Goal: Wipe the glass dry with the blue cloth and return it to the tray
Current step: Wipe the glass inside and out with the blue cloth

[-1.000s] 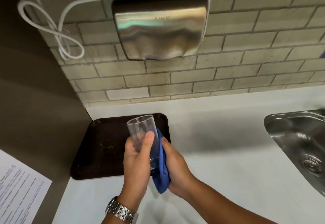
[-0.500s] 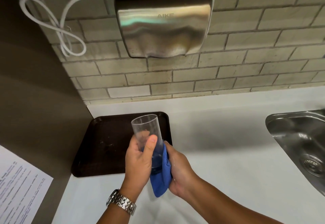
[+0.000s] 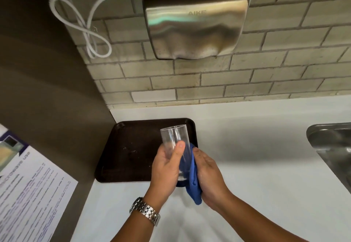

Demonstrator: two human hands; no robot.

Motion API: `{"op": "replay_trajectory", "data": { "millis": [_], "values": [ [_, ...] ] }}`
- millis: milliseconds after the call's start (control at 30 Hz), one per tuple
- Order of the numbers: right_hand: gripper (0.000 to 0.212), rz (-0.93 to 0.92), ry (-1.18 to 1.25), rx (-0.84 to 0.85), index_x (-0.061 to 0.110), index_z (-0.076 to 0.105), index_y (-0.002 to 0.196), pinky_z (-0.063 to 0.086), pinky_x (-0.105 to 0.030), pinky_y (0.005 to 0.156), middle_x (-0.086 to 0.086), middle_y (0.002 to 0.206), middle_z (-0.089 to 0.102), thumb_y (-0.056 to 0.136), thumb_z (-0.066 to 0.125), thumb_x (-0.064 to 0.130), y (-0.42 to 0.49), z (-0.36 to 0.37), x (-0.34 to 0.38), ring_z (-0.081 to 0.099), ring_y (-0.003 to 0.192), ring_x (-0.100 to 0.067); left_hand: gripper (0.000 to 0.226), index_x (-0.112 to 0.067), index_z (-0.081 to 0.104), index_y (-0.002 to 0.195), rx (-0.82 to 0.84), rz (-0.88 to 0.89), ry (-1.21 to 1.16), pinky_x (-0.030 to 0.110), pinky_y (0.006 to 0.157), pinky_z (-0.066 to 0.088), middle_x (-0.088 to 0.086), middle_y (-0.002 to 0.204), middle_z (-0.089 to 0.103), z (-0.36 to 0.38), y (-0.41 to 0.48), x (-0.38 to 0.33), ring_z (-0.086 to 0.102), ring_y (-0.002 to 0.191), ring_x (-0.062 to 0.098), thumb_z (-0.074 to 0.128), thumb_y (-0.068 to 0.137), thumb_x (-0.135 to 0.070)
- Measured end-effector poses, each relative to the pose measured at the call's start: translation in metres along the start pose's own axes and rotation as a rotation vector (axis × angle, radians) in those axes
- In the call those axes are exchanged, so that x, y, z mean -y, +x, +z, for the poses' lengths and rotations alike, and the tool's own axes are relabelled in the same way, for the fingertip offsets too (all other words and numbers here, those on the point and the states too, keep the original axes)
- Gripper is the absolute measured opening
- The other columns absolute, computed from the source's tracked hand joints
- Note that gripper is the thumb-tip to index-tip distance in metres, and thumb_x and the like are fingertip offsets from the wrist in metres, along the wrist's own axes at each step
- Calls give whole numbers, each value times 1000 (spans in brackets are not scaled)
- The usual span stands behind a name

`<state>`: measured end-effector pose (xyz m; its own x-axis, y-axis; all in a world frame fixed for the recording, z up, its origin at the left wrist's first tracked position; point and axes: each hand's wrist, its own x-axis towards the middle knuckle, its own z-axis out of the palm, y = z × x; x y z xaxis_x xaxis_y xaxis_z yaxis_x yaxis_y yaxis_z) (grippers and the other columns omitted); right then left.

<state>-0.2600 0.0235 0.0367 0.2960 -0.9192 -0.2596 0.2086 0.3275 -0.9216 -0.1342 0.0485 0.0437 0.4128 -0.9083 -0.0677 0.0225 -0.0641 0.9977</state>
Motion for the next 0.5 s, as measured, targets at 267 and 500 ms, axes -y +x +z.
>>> {"op": "replay_trajectory", "data": {
  "millis": [267,500],
  "values": [
    [33,-114,-22,-39,49,82,107,63,-19,82,10,114,85,90,57,62,18,-18,14,81,106,-10,70,-30,77,108,32,36,187,23,85,63,-7,106,85,-16,-5,26,80,100,9,74,73,-90],
    [32,-47,46,-31,31,80,116,60,-26,89,-3,105,87,111,49,37,13,-37,11,83,101,-13,57,-25,81,100,-71,-41,173,21,85,61,0,111,80,-51,42,17,79,102,14,86,68,-71]
  ]
}}
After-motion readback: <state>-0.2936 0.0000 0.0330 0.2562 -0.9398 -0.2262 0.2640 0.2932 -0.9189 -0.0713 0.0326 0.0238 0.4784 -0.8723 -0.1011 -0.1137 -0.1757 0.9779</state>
